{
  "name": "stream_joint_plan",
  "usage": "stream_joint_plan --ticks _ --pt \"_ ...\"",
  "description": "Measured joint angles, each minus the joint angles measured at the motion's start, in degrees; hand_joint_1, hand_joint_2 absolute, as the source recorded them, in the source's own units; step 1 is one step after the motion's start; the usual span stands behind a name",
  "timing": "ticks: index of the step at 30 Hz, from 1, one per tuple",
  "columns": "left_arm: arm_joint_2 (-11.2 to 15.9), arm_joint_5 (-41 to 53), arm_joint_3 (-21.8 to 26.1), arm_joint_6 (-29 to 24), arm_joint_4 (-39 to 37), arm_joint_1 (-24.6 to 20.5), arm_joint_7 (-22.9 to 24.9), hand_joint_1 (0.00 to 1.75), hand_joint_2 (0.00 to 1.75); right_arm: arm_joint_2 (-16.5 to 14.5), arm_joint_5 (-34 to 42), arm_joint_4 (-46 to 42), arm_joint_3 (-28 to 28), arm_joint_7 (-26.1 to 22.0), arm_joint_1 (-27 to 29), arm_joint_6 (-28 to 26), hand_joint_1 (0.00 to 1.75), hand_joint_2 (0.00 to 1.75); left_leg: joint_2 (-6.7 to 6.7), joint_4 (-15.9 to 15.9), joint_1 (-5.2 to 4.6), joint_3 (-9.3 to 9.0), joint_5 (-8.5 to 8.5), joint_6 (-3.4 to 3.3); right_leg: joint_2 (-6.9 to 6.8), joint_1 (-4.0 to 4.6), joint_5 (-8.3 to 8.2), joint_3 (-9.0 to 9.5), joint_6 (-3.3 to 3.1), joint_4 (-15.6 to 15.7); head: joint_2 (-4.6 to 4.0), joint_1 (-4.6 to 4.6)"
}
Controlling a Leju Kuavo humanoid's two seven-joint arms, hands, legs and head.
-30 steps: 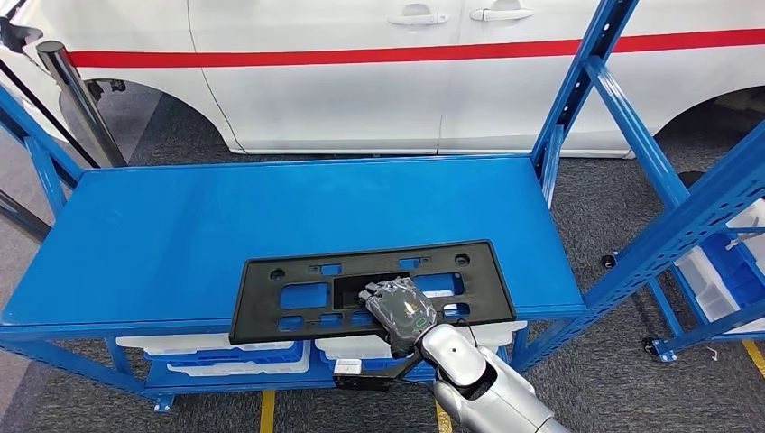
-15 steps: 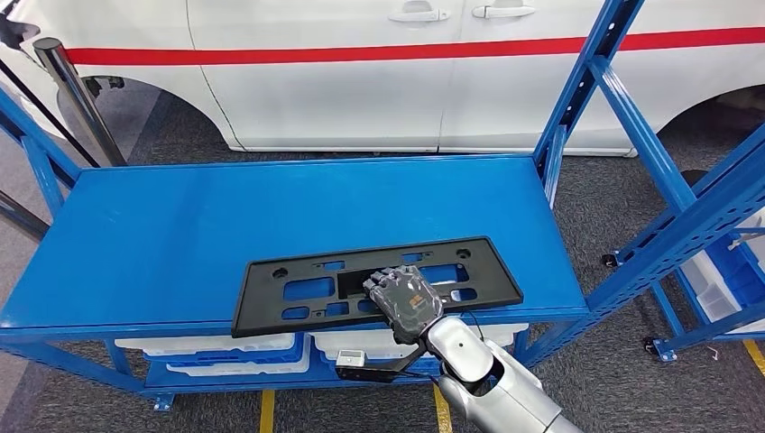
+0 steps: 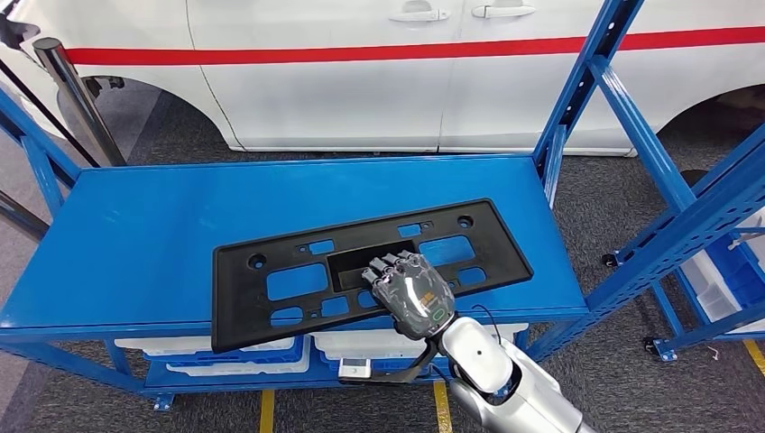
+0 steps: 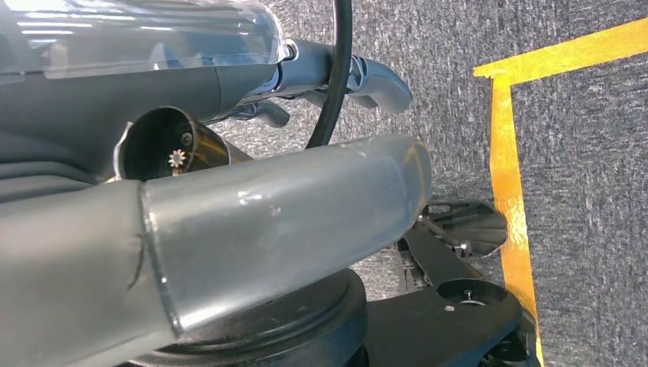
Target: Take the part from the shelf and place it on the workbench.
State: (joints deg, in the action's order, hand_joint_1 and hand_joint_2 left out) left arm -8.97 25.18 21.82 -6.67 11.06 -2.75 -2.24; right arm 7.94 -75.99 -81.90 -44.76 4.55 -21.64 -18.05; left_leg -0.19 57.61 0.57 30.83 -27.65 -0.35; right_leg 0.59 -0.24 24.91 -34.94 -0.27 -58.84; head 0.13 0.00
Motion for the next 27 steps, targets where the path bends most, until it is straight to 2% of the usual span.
stream_joint_plan --ticks 6,12,16,21,27 --pt "0.0 0.1 0.0 0.0 0.0 0.0 0.0 0.00 0.00 0.3 -0.2 -0.4 0.0 0.0 0.2 -0.6 1.63 1.75 0.00 0.0 0.00 0.00 0.00 0.00 0.00 0.00 0.00 0.00 0.00 0.0 0.00 0.00" --pt "0.0 0.8 0.0 -0.2 0.0 0.0 0.0 0.00 0.00 0.3 -0.8 -0.4 0.1 0.0 1.0 -2.9 1.62 1.75 0.00 0.0 0.00 0.01 0.00 0.00 0.00 0.00 0.02 0.00 0.01 0.0 0.00 0.00" --pt "0.0 1.4 0.0 -0.3 0.0 0.0 -0.3 0.00 1.75 0.3 -1.0 -0.4 0.5 0.0 1.6 -3.3 1.62 1.75 0.00 0.0 0.00 0.01 -0.01 0.00 0.00 0.00 0.02 0.00 0.02 0.0 0.00 0.00" --pt "0.0 2.9 0.0 -0.9 0.0 0.0 -2.1 0.00 1.75 0.3 -1.2 -0.4 1.4 -0.1 2.6 -3.6 1.62 1.75 0.00 0.0 0.00 0.01 -0.01 0.00 0.00 0.00 0.02 0.00 0.01 0.0 0.00 0.00" --pt "0.0 2.5 0.2 -1.8 0.0 -0.1 -2.1 0.00 1.75 0.3 -1.2 -0.4 2.0 -0.2 3.5 -3.8 1.62 1.75 -0.01 0.0 0.00 0.01 -0.01 0.00 0.00 0.00 0.04 0.00 0.00 0.0 0.00 0.00"
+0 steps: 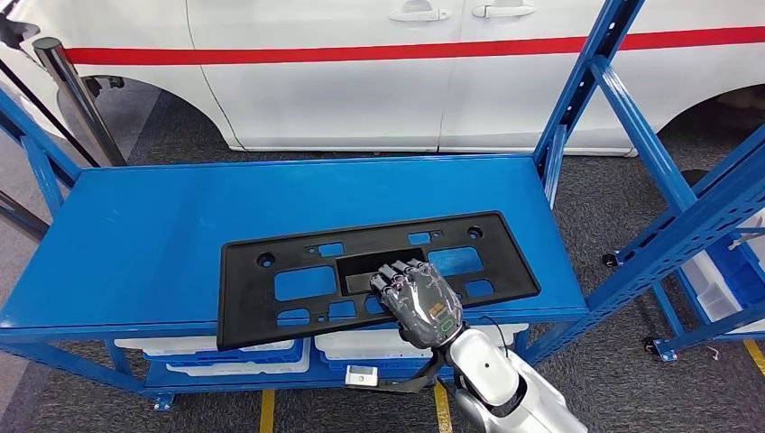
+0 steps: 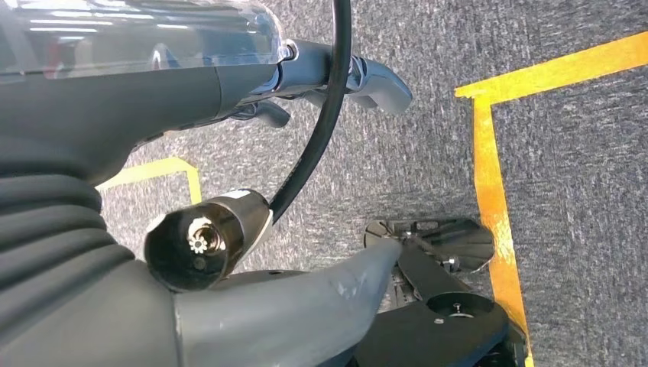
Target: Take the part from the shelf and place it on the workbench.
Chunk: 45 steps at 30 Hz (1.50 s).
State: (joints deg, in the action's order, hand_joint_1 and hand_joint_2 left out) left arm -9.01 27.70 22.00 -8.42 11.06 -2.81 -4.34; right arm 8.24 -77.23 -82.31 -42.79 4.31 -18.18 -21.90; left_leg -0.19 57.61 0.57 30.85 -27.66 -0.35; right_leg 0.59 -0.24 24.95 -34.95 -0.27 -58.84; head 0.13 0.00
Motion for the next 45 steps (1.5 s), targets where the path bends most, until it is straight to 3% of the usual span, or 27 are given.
stream_joint_plan --ticks 15,26,32,36,38,41,42,43,44,45 --pt "0.0 0.6 0.4 0.4 0.0 0.0 -0.1 0.00 1.75 0.0 -1.4 0.0 1.0 -0.7 0.9 -2.7 1.62 1.75 0.00 0.0 0.00 0.01 0.00 0.00 0.00 0.00 0.00 0.00 0.00 0.0 0.00 0.00" --pt "0.0 1.4 0.4 0.6 0.0 -0.1 -0.5 0.00 1.75 0.0 -6.9 0.1 1.3 -0.9 1.1 -7.2 1.62 1.75 0.00 0.0 -0.02 0.02 -0.02 -0.03 0.00 -0.03 0.00 0.00 0.01 0.0 0.00 0.00" --pt "0.0 1.6 0.4 1.3 0.0 -0.3 -0.5 0.00 1.75 0.0 -7.5 0.9 1.3 -0.9 1.1 -7.5 1.62 1.75 -0.01 0.5 -0.10 0.34 -0.29 -0.45 -0.02 -0.16 -0.03 0.02 0.25 0.1 0.00 0.01" --pt "-0.1 1.6 0.4 1.4 0.0 -0.4 -0.5 0.00 1.75 0.0 -7.6 1.0 1.3 -0.9 1.1 -7.5 1.62 1.75 0.05 -0.1 0.02 0.08 0.13 -1.13 -0.03 -0.19 -0.15 0.18 0.92 0.4 0.00 0.01" --pt "-0.2 1.6 0.5 1.4 0.0 -0.5 -0.5 0.00 1.75 0.1 -7.6 1.1 1.4 -0.9 1.1 -7.6 1.62 1.75 0.23 -1.2 0.40 -0.51 0.81 -1.77 -0.13 -0.13 1.44 -0.69 1.32 -1.7 0.00 -0.03" --pt "-0.3 1.6 0.5 1.5 0.0 -0.5 -0.5 0.00 1.75 0.3 -7.6 1.2 1.5 -0.9 1.2 -7.8 1.62 1.75 0.38 -1.6 0.56 -0.73 0.98 -2.11 -0.24 -0.46 6.22 -5.41 1.85 -11.6 0.00 -0.07" --pt "-0.3 1.6 0.5 1.5 0.0 -0.5 -0.5 0.00 1.75 0.4 -7.6 1.3 1.5 -0.9 1.3 -7.8 1.62 1.75 0.37 -1.5 0.59 -0.76 0.87 -2.06 -0.25 -0.68 6.74 -6.77 2.07 -14.1 0.00 -0.08" --pt "-0.3 1.6 0.5 1.5 0.0 -0.5 -0.5 0.00 1.75 0.5 -7.6 1.4 1.5 -0.9 1.3 -7.8 1.62 1.75 0.35 -1.4 0.66 -0.82 0.70 -1.93 -0.28 -0.95 6.10 -7.22 2.30 -14.7 0.00 -0.06" --pt "-0.3 1.6 0.5 1.5 0.0 -0.5 -0.5 0.00 1.75 0.5 -7.6 1.5 1.5 -0.9 1.4 -7.8 1.62 1.75 0.31 -1.2 0.81 -0.93 0.43 -1.71 -0.33 -1.21 4.41 -6.53 2.53 -13.1 0.00 -0.07" --pt "-0.3 1.6 0.5 1.5 0.0 -0.5 -0.5 0.00 1.75 0.6 -7.6 1.5 1.5 -0.9 1.4 -7.8 1.62 1.75 0.26 -0.9 0.98 -1.09 0.09 -1.38 -0.44 -1.51 2.21 -4.84 2.79 -9.4 0.00 -0.07"
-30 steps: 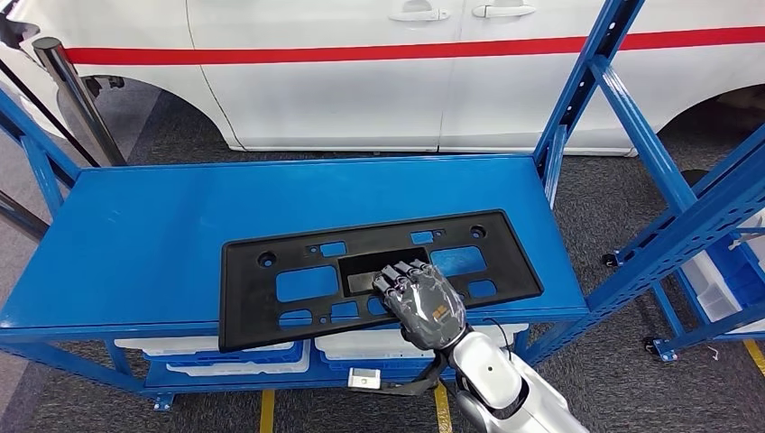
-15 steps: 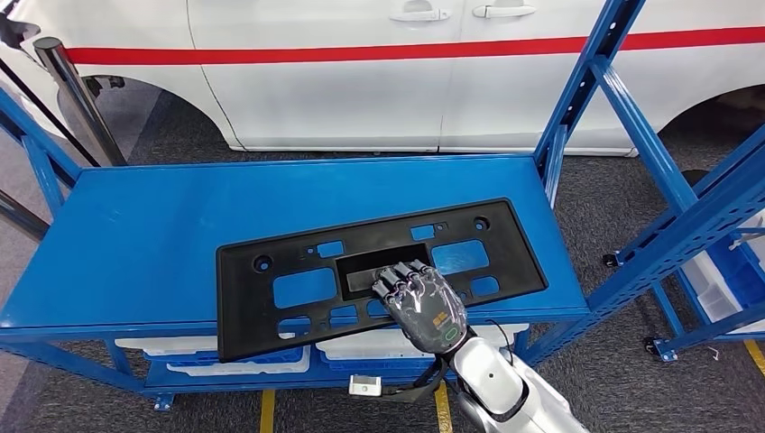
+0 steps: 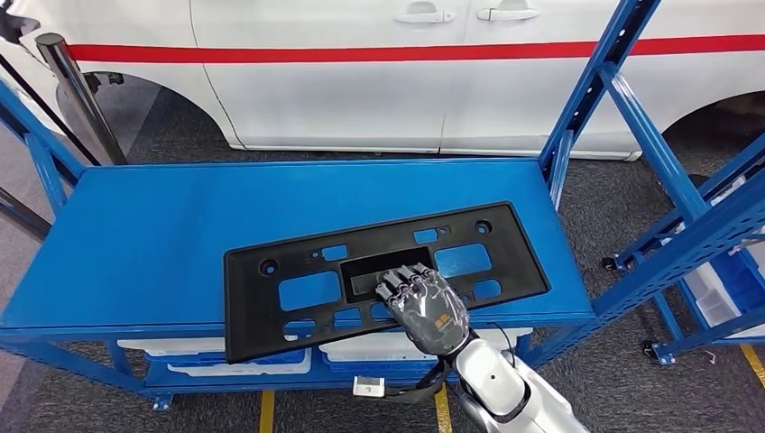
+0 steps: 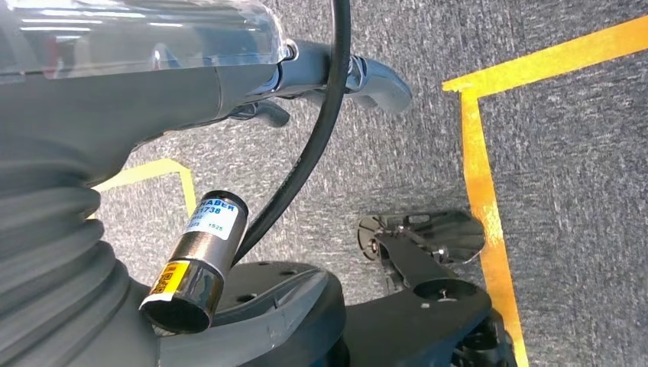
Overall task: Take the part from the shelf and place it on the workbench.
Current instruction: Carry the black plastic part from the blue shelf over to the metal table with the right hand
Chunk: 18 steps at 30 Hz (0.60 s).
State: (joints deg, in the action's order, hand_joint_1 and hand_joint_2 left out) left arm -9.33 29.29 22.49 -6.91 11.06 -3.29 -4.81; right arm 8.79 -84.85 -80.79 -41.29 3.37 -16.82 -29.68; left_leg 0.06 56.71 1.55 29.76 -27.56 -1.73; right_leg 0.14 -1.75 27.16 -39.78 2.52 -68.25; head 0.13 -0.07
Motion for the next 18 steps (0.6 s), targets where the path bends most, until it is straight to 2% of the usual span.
stream_joint_plan --ticks 1,2,3,6,8,9,11,12,13,14,15,17,18 --pt "0.0 0.0 0.0 0.0 0.0 0.0 0.0 0.00 1.75 0.0 0.0 0.0 0.0 0.0 0.0 0.0 1.62 1.75 -0.07 0.3 0.11 -0.01 -0.38 0.44 -0.06 -0.08 -1.44 1.95 0.18 3.6 0.00 -0.05" --pt "0.0 0.0 0.0 0.0 0.0 0.0 0.0 0.00 1.75 0.0 0.0 0.1 0.0 0.0 -0.1 0.0 1.62 1.75 -0.14 0.7 0.15 0.09 -0.72 0.89 -0.07 0.00 -2.34 3.43 0.08 6.4 0.01 -0.07" --pt "-0.1 0.0 0.0 0.0 0.0 -0.1 0.0 0.00 1.75 0.0 0.0 0.1 0.0 0.0 -0.1 0.0 1.62 1.75 -0.19 1.1 0.08 0.15 -0.96 1.30 -0.06 0.13 -2.46 4.26 -0.18 8.0 0.01 -0.09" --pt "-0.1 0.0 0.0 0.1 0.0 -0.1 0.0 0.00 1.75 0.1 0.0 0.2 0.0 0.0 -0.1 0.0 1.62 1.75 -0.25 1.4 0.06 0.18 -1.26 2.18 0.11 0.39 -1.91 4.09 -1.64 8.1 0.00 -0.11" --pt "-0.1 0.1 0.0 0.1 0.0 -0.2 0.1 0.00 1.75 0.1 0.0 0.3 0.0 0.0 -0.2 0.0 1.62 1.75 -0.21 3.2 0.21 0.91 -3.02 2.55 0.04 0.34 -2.05 3.98 -2.58 8.4 0.00 -0.11" --pt "-0.1 0.2 0.0 0.2 0.0 -0.2 0.1 0.00 1.75 0.1 0.1 0.3 0.0 0.0 -0.3 0.1 1.62 1.75 -0.21 5.7 0.23 1.94 -4.86 2.63 -0.05 0.34 -2.19 3.90 -3.03 8.5 0.00 -0.09" --pt "-0.1 0.3 0.0 0.2 0.0 -0.2 0.2 0.00 1.75 0.1 0.4 0.5 0.1 0.0 -0.4 0.2 1.62 1.75 -0.21 13.0 0.16 5.01 -8.91 2.65 -0.20 0.67 -2.46 3.51 -3.61 8.5 0.00 -0.09" --pt "-0.1 0.4 0.0 0.2 0.0 -0.2 0.2 0.00 1.75 0.1 0.6 0.7 0.1 0.0 -0.4 0.3 1.62 1.75 -0.21 16.1 0.10 6.24 -10.00 2.62 -0.25 0.89 -2.63 3.26 -3.80 8.5 0.00 -0.09" --pt "-0.1 0.5 0.0 0.2 0.0 -0.3 0.3 0.00 1.75 0.1 0.8 0.9 0.1 0.0 -0.4 0.4 1.62 1.75 -0.21 17.5 0.04 6.69 -10.02 2.50 -0.28 1.10 -2.79 3.00 -3.95 8.4 0.00 -0.09" --pt "-0.1 0.6 0.0 0.2 0.0 -0.3 0.3 0.00 1.75 0.1 1.0 1.0 0.1 -0.1 -0.4 0.5 1.62 1.75 -0.21 16.8 -0.05 6.10 -8.97 2.26 -0.27 1.29 -2.97 2.75 -4.05 8.3 0.00 -0.09" --pt "-0.1 0.7 0.0 0.2 0.0 -0.3 0.3 0.00 1.75 0.1 1.2 1.1 0.1 -0.1 -0.4 0.5 1.62 1.75 -0.21 14.2 -0.19 4.52 -7.20 1.90 -0.23 1.43 -3.14 2.53 -4.07 8.2 0.00 -0.09" --pt "0.0 1.0 0.0 0.2 0.0 -0.4 0.4 0.00 1.75 0.1 1.6 1.2 0.1 -0.4 -0.4 0.7 1.62 1.75 -0.21 6.4 -0.70 0.19 -4.18 0.91 -0.17 1.63 -3.56 2.20 -3.90 8.1 0.00 -0.10" --pt "0.0 1.1 0.0 0.2 0.0 -0.5 0.5 0.00 1.75 0.1 1.9 1.2 0.1 -0.5 -0.5 0.7 1.62 1.75 -0.24 3.6 -0.98 -1.20 -3.39 0.61 -0.18 1.64 -3.87 2.06 -3.65 8.0 0.00 -0.10"
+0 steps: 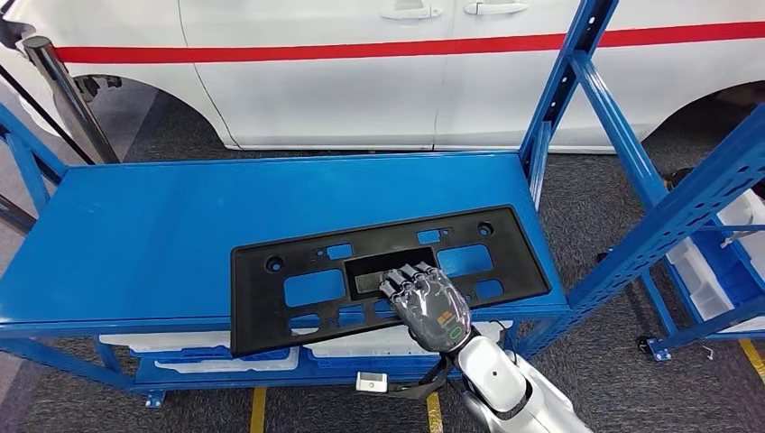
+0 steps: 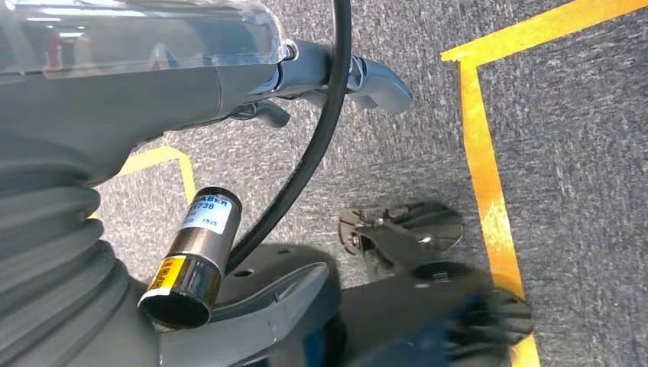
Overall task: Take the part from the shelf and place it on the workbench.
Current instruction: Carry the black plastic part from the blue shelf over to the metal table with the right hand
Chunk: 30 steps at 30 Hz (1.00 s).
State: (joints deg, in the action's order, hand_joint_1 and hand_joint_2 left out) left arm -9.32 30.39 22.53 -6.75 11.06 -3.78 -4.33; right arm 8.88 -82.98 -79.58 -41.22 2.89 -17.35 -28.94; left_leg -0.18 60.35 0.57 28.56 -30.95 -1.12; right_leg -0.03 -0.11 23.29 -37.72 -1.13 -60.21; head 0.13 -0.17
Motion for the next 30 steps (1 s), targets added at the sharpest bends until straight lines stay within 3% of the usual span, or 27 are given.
stream_joint_plan --ticks 1,4,6,8,9,10,11,13,15,16,19,20,22,24,25,26,27,28,30 --pt "0.0 0.1 0.0 0.0 0.0 -0.1 0.0 0.00 1.75 0.0 0.2 0.0 0.0 -0.1 -0.1 0.1 1.62 1.75 -0.03 -1.6 -0.26 -0.61 0.29 -0.17 -0.02 -0.05 -0.36 -0.12 0.33 0.0 0.00 -0.01" --pt "0.0 0.4 0.0 0.0 0.0 -0.2 0.0 0.00 1.75 0.0 0.7 0.0 0.0 -0.3 -0.3 0.2 1.62 1.75 0.02 -2.8 -0.23 0.07 1.68 -0.40 0.04 -0.14 -1.10 -0.49 1.49 0.4 0.00 -0.02" --pt "0.0 0.7 0.0 0.0 0.0 -0.3 0.1 0.00 1.75 0.1 0.8 0.1 0.1 -0.4 -0.4 0.2 1.62 1.75 0.27 -3.5 0.11 0.87 3.21 -1.08 0.14 -0.19 1.89 -1.55 2.15 -1.7 0.00 -0.07" --pt "0.0 0.9 0.0 0.0 0.0 -0.4 0.1 0.00 1.75 0.1 0.9 0.2 0.3 -0.5 -0.5 0.3 1.62 1.75 0.47 -3.5 0.08 2.13 4.35 -1.51 0.12 -0.50 7.29 -3.24 2.71 -7.9 0.00 -0.10" --pt "0.0 1.0 0.0 0.0 0.0 -0.4 0.1 0.00 1.75 0.1 1.0 0.2 0.3 -0.5 -0.5 0.3 1.62 1.75 0.54 -3.4 0.07 2.86 4.82 -1.47 0.11 -0.63 8.99 -3.83 2.98 -11.3 0.00 -0.09" --pt "0.0 1.1 0.0 0.0 0.0 -0.4 0.1 0.00 1.75 0.1 1.0 0.3 0.3 -0.5 -0.5 0.3 1.62 1.75 0.59 -3.3 0.07 3.61 5.25 -1.39 0.09 -0.76 9.45 -3.84 3.21 -13.5 0.00 -0.09" --pt "0.0 1.2 0.0 0.0 0.0 -0.4 0.2 0.00 1.75 0.1 1.0 0.3 0.3 -0.5 -0.5 0.3 1.62 1.75 0.64 -3.0 0.09 4.37 5.64 -1.25 0.07 -0.91 8.72 -2.97 3.39 -13.9 0.00 -0.08" --pt "0.0 1.3 0.0 0.0 0.0 -0.4 0.2 0.00 1.75 0.1 1.1 0.3 0.3 -0.5 -0.6 0.3 1.62 1.75 0.66 -2.3 0.17 5.74 6.18 -0.88 0.05 -1.24 6.13 1.49 3.55 -8.8 0.00 -0.08" --pt "0.0 1.3 0.0 0.0 0.0 -0.5 0.2 0.00 1.75 0.1 1.2 0.3 0.4 -0.5 -0.7 0.3 1.62 1.75 0.63 -1.5 0.08 6.77 6.62 -0.28 0.12 -1.13 5.78 6.11 3.17 -2.0 0.00 -0.07" --pt "0.0 1.3 0.0 0.0 0.0 -0.5 0.2 0.00 1.75 0.1 1.2 0.3 0.4 -0.5 -0.8 0.3 1.62 1.75 0.61 -1.3 0.02 7.05 6.89 0.07 0.18 -0.99 6.14 7.18 2.81 0.0 0.00 -0.07" --pt "0.0 1.3 0.0 0.0 0.0 -0.5 0.2 0.00 1.75 0.1 1.2 0.3 0.5 -0.6 -0.9 0.3 1.62 1.75 0.50 -1.1 0.08 7.54 7.51 1.23 0.21 -0.78 5.55 6.68 1.27 0.7 0.00 -0.06" --pt "0.0 1.3 0.0 0.0 0.0 -0.5 0.3 0.00 1.75 0.1 1.3 0.3 0.5 -0.6 -0.9 0.3 1.62 1.75 0.45 -0.4 0.18 8.00 6.58 1.57 0.12 -0.85 5.05 6.23 0.66 0.7 0.00 -0.04" --pt "0.0 1.3 0.0 0.0 0.0 -0.5 0.3 0.00 1.75 0.1 1.5 0.3 0.5 -0.6 -0.9 0.3 1.62 1.75 0.39 4.0 0.36 9.67 1.93 2.08 -0.10 -0.96 3.92 5.03 -0.30 0.9 0.00 -0.02" --pt "0.0 1.3 0.0 0.0 0.0 -0.5 0.4 0.00 1.75 0.1 1.7 0.3 0.5 -0.6 -0.9 0.3 1.62 1.75 0.40 11.0 0.36 11.55 -2.89 2.40 -0.17 -0.78 2.77 3.48 -0.63 0.8 0.00 -0.01" --pt "0.0 1.3 0.0 0.0 0.0 -0.5 0.4 0.00 1.75 0.1 1.8 0.3 0.5 -0.6 -0.9 0.3 1.62 1.75 0.40 13.6 0.36 11.79 -3.54 2.45 -0.19 -0.67 2.15 2.64 -0.65 0.7 0.00 -0.01" --pt "0.0 1.3 0.1 0.0 0.0 -0.5 0.4 0.00 1.75 0.1 1.8 0.3 0.5 -0.6 -0.9 0.3 1.62 1.75 0.40 14.6 0.36 11.20 -2.87 2.40 -0.20 -0.58 1.54 1.78 -0.62 0.7 0.00 -0.01" --pt "0.0 1.3 0.1 0.0 0.0 -0.5 0.5 0.00 1.75 0.1 1.8 0.3 0.5 -0.6 -0.8 0.3 1.62 1.75 0.40 13.6 0.34 9.64 -1.28 2.25 -0.19 -0.50 0.96 0.98 -0.56 0.6 0.00 -0.01" --pt "0.0 1.4 0.1 0.0 0.0 -0.5 0.6 0.00 1.75 0.1 1.8 0.3 0.5 -0.6 -0.8 0.3 1.62 1.75 0.37 10.8 0.28 7.09 0.38 1.94 -0.17 -0.44 0.40 0.27 -0.46 0.5 0.00 0.00" --pt "0.2 1.5 0.1 0.0 0.0 -0.6 0.7 0.00 1.75 0.1 1.9 0.3 0.6 -0.6 -0.9 0.3 1.62 1.75 0.31 2.5 -0.01 1.20 0.95 1.20 -0.16 -0.31 -0.56 -0.63 -0.05 0.3 0.00 -0.01"
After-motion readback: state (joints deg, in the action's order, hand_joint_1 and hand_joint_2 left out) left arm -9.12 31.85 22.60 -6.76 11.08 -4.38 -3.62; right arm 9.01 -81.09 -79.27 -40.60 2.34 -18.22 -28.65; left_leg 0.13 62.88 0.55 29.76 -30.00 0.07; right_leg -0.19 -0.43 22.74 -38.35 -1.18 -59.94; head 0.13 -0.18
